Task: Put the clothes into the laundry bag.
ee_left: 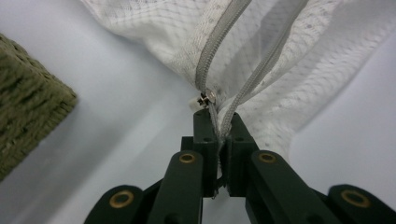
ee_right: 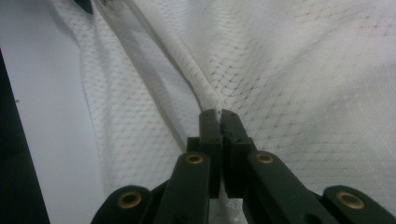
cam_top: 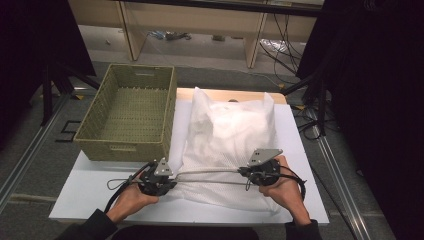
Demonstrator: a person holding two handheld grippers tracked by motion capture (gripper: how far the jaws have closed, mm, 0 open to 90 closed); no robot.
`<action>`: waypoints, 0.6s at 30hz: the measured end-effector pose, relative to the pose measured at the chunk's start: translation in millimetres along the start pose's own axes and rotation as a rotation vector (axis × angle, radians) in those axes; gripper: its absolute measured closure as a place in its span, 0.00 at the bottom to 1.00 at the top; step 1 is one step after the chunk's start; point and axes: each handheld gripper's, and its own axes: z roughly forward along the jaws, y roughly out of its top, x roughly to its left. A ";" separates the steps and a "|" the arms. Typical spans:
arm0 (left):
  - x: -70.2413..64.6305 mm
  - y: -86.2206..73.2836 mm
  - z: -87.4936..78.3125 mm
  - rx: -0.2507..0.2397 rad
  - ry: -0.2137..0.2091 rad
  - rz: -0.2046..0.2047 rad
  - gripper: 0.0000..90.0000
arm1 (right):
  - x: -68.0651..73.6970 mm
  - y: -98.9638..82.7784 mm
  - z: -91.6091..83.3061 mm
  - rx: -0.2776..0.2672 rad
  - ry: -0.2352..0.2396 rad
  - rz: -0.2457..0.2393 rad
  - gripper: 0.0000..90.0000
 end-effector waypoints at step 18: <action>-19.3 -6.1 -4.2 -0.008 -0.118 -0.013 0.93 | 2.8 -25.7 19.0 0.139 0.022 0.033 1.00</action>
